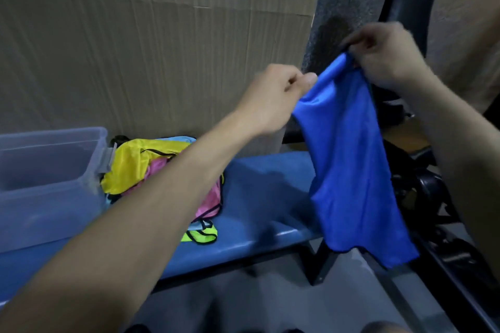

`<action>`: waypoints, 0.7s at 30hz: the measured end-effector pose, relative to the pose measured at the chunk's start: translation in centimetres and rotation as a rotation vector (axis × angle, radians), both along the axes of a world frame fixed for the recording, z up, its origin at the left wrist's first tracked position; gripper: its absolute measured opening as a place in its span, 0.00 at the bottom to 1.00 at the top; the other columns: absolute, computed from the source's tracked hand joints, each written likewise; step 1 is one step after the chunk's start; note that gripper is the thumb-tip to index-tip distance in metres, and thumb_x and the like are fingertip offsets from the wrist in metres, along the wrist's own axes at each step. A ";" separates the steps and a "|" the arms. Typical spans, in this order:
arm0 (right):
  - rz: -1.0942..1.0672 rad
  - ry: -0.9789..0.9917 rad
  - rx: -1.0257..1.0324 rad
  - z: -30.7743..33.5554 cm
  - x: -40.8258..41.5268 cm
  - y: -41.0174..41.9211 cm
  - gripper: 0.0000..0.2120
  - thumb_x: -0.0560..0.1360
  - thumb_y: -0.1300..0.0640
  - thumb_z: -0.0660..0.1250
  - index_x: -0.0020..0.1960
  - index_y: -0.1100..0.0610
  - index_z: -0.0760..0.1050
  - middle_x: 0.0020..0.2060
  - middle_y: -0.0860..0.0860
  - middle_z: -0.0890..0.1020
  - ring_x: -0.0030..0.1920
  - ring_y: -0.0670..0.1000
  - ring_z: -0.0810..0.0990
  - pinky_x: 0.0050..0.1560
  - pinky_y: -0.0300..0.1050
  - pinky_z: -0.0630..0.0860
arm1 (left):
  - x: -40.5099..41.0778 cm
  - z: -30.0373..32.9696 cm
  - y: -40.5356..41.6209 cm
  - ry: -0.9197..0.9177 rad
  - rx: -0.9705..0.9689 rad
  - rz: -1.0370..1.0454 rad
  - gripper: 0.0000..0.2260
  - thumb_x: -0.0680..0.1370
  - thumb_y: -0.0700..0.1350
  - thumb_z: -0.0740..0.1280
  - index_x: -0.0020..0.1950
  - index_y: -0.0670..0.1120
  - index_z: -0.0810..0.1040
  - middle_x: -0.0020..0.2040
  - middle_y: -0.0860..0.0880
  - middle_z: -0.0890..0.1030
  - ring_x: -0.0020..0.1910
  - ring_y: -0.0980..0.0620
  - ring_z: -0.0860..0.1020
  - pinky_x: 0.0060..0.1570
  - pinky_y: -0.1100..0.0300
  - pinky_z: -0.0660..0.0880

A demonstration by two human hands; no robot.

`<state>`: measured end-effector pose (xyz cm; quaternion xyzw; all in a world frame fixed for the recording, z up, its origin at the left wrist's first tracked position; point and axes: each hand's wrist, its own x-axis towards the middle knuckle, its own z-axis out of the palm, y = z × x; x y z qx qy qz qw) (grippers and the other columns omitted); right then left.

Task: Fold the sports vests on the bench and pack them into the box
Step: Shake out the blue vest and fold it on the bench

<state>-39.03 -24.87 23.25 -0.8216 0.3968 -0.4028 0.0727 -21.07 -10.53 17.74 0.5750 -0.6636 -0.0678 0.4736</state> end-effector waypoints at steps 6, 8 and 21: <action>0.247 0.329 0.016 -5.9 20.1 -1.0 0.11 0.78 0.60 0.66 0.57 0.57 0.83 0.54 0.58 0.85 0.58 0.58 0.82 0.54 0.46 0.74 | 11.1 -6.6 3.5 0.040 0.057 0.276 0.21 0.85 0.50 0.61 0.33 0.48 0.66 0.26 0.53 0.63 0.26 0.58 0.62 0.32 0.52 0.66; 0.368 0.410 0.088 -11.0 25.6 0.1 0.10 0.77 0.61 0.66 0.55 0.55 0.84 0.53 0.56 0.86 0.57 0.58 0.82 0.55 0.46 0.75 | 14.6 -11.2 6.0 -0.014 0.180 0.400 0.21 0.85 0.50 0.61 0.33 0.47 0.65 0.27 0.52 0.63 0.27 0.57 0.63 0.31 0.55 0.60; 0.687 0.084 0.245 -24.6 32.5 5.9 0.13 0.77 0.58 0.72 0.61 0.55 0.80 0.55 0.51 0.80 0.43 0.47 0.79 0.52 0.38 0.74 | 20.6 -21.1 15.3 -0.262 0.525 0.965 0.11 0.82 0.53 0.64 0.53 0.46 0.76 0.48 0.43 0.78 0.49 0.34 0.78 0.43 0.46 0.74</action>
